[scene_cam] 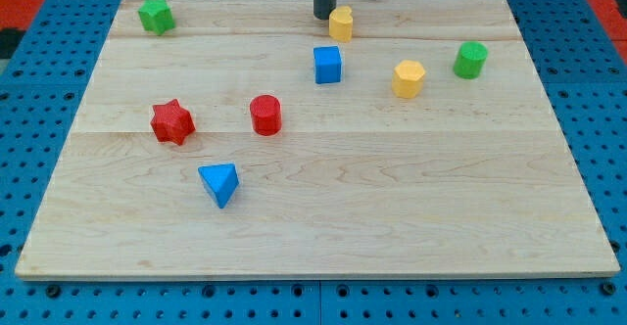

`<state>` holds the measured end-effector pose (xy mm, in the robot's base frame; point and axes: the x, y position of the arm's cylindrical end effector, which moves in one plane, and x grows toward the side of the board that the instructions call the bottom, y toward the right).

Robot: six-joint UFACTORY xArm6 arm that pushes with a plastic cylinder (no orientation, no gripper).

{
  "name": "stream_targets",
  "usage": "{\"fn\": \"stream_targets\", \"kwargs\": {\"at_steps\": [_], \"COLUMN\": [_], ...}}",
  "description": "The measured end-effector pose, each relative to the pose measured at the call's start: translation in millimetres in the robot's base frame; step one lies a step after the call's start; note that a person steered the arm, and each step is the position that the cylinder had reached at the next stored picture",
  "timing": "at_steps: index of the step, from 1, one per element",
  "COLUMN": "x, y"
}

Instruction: Move yellow hexagon towards top right

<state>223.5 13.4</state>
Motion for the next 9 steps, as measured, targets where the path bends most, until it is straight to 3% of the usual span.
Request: {"fn": "stream_targets", "kwargs": {"at_steps": [3,7,9], "x": [91,97,130], "y": [-80,-77,-35]}}
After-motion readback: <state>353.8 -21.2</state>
